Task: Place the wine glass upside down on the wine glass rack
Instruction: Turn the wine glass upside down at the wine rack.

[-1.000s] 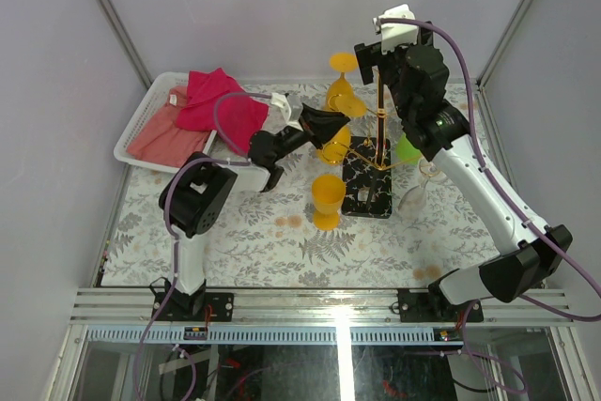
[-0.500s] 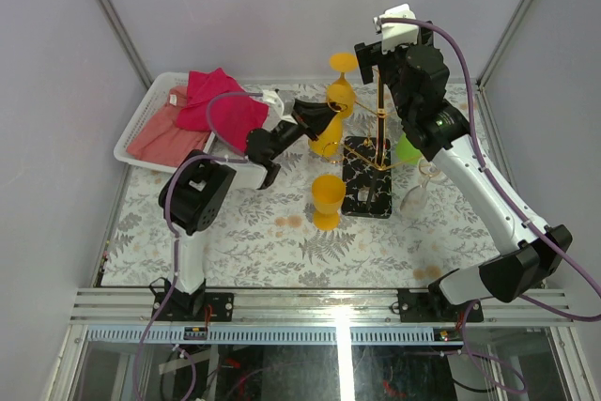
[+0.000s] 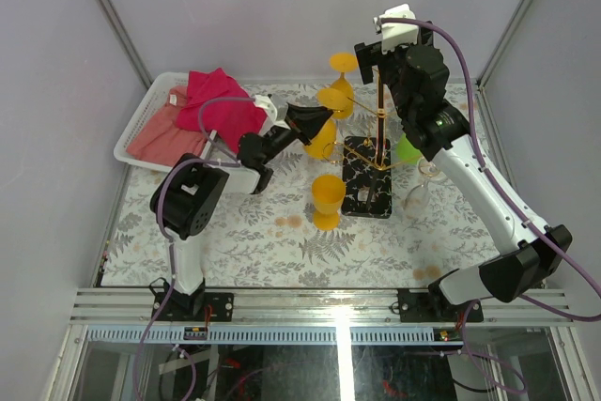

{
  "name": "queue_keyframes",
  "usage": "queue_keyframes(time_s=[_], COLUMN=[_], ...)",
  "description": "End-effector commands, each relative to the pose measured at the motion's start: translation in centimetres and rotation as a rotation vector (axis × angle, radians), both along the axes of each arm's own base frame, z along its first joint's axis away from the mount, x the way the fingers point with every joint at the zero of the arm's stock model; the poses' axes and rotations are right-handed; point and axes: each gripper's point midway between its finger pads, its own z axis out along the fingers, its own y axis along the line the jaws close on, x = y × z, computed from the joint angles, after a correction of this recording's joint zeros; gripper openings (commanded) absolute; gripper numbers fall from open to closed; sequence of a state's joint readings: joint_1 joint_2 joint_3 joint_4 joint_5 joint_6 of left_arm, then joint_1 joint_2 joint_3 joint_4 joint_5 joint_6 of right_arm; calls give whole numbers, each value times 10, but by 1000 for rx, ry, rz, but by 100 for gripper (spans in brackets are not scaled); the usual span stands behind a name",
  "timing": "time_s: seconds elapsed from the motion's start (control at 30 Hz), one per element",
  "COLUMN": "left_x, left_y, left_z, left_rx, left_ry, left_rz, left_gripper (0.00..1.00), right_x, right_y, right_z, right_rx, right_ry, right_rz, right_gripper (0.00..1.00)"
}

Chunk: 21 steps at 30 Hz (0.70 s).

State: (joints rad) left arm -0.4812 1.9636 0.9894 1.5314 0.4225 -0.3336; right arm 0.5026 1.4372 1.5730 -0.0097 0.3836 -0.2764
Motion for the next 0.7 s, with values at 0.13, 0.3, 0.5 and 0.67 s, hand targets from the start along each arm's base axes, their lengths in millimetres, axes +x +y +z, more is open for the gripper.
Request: queue_keyframes(time_s=[0.13, 0.3, 0.5, 0.67], left_x=[-25, -31, -29, -26], left_y=[-1, -17, -30, -26], left_z=[24, 25, 24, 25], left_rx=[9, 9, -5, -16], left_ry=[-132, -142, -134, -124], left_rz=[-32, -72, -109, -83], left_gripper=[0, 0, 0, 17], right_x=[-2, -3, -4, -4], right_y=[-5, -4, -4, -5], right_z=[19, 19, 18, 19], right_rx=[46, 48, 50, 54], right_ry=[-54, -53, -52, -54], right_rz=[-11, -7, -7, -6], right_gripper=[99, 99, 99, 99])
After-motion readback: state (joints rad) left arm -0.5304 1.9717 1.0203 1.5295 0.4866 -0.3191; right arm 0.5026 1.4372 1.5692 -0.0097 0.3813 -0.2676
